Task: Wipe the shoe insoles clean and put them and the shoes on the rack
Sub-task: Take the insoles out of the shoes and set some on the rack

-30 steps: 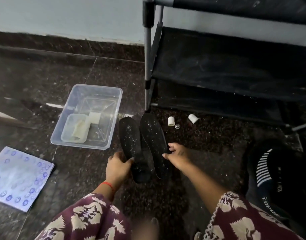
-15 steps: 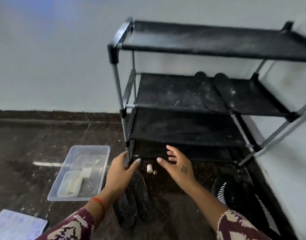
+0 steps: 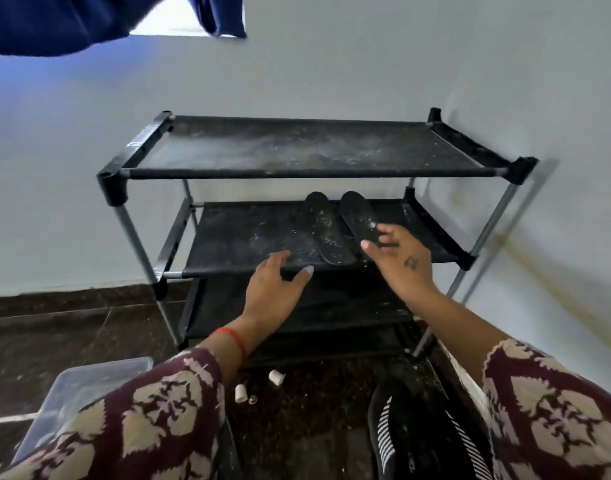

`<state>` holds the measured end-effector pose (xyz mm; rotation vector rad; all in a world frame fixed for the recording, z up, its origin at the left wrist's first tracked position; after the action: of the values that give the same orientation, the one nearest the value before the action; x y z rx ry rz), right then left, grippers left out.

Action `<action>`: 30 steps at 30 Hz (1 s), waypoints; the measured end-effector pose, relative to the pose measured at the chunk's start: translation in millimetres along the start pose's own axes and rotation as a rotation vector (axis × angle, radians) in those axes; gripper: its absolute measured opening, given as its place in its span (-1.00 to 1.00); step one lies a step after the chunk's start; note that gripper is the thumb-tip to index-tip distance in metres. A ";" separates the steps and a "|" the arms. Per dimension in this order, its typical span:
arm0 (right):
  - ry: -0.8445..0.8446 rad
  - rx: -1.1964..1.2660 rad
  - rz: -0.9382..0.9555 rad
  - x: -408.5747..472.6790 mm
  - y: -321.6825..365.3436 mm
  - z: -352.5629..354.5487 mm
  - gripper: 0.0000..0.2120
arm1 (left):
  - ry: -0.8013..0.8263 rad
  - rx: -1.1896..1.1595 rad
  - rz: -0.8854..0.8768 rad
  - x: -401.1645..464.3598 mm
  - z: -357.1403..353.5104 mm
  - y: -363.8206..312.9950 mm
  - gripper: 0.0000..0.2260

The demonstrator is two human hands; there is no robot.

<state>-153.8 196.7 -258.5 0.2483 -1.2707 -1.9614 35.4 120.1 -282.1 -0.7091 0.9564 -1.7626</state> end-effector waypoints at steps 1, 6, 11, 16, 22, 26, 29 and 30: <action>-0.030 -0.019 -0.041 10.9 -8.0 1.4 -0.56 | 0.009 -0.008 0.009 8.7 -9.1 -4.2 -0.45; 0.011 -0.143 -0.256 51.7 -42.4 -9.9 -0.48 | 0.018 -0.083 0.164 50.1 -41.6 -22.0 -0.58; 0.033 -0.232 -0.338 67.2 -51.9 -19.0 -0.64 | 0.061 -0.156 0.314 73.4 -64.3 -22.4 -0.84; 0.015 -0.189 -0.409 77.6 -64.0 -24.7 -0.76 | 0.061 -0.265 0.442 81.4 -70.5 -14.6 -0.95; -0.030 0.291 -0.539 74.6 -65.2 -16.6 -0.92 | 0.121 -0.403 0.423 78.0 -69.7 -17.3 -0.68; 0.088 0.533 -0.668 53.5 -61.5 -21.5 -0.90 | 0.139 -0.518 0.456 58.8 -60.1 -21.6 -0.70; 0.172 0.596 -0.720 24.3 -65.6 -25.9 -0.85 | 0.143 -0.574 0.538 33.3 -50.8 -16.2 -0.77; 0.183 0.610 -0.725 11.1 -66.8 -24.6 -0.85 | 0.137 -0.575 0.554 21.9 -47.3 -11.8 -0.77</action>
<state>-181.4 185.7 -324.1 1.3125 -1.7853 -1.9696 -16.1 115.8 -295.8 -0.5945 1.6074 -1.0589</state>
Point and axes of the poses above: each hand's wrist, its own x-axis towards the middle knuckle, its own z-axis out of the back of the hand, y = z × x, the point moved 3 cm from there along x, towards the middle knuckle, and after that the axes turned 3 degrees about -y, right-handed, at the moved point
